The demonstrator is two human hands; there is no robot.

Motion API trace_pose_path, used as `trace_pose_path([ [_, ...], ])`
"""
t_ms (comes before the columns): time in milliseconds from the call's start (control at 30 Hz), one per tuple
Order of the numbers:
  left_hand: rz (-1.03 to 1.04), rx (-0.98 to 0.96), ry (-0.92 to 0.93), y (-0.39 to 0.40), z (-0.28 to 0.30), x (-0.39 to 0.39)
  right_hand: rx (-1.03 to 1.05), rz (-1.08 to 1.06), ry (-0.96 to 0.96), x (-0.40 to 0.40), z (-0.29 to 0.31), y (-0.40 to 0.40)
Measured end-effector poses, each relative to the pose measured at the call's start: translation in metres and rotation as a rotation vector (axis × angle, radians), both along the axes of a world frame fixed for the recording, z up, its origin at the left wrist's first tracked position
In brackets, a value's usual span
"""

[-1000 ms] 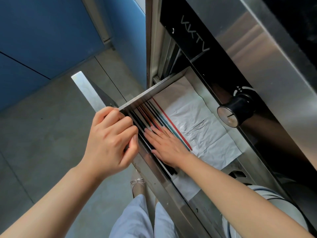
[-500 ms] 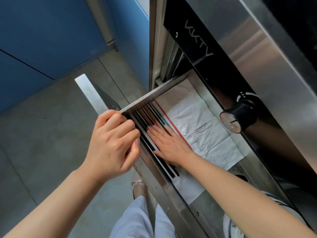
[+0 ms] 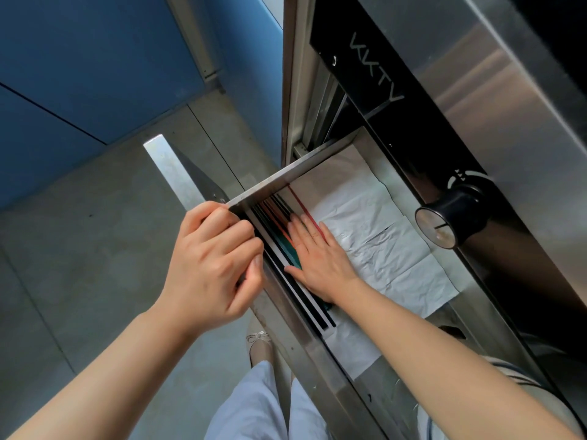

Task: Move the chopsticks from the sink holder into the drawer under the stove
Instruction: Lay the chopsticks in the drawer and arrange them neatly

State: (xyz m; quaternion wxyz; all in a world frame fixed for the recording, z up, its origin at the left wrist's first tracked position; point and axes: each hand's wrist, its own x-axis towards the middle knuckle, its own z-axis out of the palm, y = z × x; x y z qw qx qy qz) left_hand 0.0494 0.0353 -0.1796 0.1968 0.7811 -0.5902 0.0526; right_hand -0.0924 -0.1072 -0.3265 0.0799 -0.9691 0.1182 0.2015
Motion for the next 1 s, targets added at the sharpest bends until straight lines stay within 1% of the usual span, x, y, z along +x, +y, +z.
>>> trace_pose_path([
  [100,0.000,0.000,-0.002,0.000,0.000,0.000,-0.025,0.010,-0.020,0.002,-0.002,0.004],
  [367,0.001,0.001,0.003,0.001,-0.002,0.000,0.017,-0.013,-0.023,0.007,-0.001,-0.002],
  [500,0.000,-0.007,0.002,0.000,-0.001,0.000,0.034,-0.108,-0.081,0.011,0.003,-0.010],
  [567,0.000,-0.008,0.002,0.000,-0.002,0.001,0.074,-0.128,-0.076,0.015,0.004,-0.013],
  [733,-0.004,-0.019,0.005,-0.001,-0.001,0.000,0.165,-0.070,-0.080,0.014,0.003,0.002],
  [867,-0.013,-0.022,0.007,-0.001,0.001,0.000,0.124,-0.133,-0.108,0.012,0.004,0.002],
  [1000,-0.011,-0.024,0.003,-0.001,0.001,0.001,0.089,-0.036,-0.049,0.006,-0.001,0.006],
])
